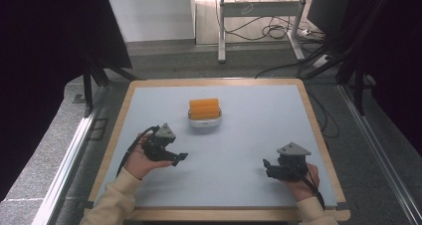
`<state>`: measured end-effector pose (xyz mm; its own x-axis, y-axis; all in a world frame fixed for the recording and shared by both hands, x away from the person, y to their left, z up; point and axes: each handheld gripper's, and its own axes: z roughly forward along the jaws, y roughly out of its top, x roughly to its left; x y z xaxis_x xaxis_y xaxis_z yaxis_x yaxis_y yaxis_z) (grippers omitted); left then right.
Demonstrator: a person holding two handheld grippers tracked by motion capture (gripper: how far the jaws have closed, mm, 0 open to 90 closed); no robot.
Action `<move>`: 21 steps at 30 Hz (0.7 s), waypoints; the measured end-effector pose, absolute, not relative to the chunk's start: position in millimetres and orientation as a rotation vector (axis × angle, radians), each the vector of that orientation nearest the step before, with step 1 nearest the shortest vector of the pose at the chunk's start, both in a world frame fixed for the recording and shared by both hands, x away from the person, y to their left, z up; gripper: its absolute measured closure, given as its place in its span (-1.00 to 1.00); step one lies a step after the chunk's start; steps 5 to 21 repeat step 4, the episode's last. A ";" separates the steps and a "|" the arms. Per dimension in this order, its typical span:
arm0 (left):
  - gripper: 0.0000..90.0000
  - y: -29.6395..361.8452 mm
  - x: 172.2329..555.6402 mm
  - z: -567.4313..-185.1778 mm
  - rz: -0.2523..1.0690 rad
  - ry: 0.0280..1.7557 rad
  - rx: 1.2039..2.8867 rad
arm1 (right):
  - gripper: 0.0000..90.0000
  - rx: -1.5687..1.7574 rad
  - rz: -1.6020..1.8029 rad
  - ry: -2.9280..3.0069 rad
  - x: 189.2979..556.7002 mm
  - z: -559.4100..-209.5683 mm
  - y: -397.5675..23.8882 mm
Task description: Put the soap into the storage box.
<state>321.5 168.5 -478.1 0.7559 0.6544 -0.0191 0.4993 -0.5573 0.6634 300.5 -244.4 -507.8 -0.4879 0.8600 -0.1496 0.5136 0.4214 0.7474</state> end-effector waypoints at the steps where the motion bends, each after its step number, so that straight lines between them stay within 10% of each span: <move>1: -0.52 168.9 320.9 -478.5 0.299 0.864 2.280 | -0.65 1.155 0.875 2.152 300.2 -507.3 -244.3; 21: -0.52 172.8 320.9 -479.3 0.293 0.868 2.285 | -0.65 1.147 0.900 2.140 300.3 -506.0 -244.7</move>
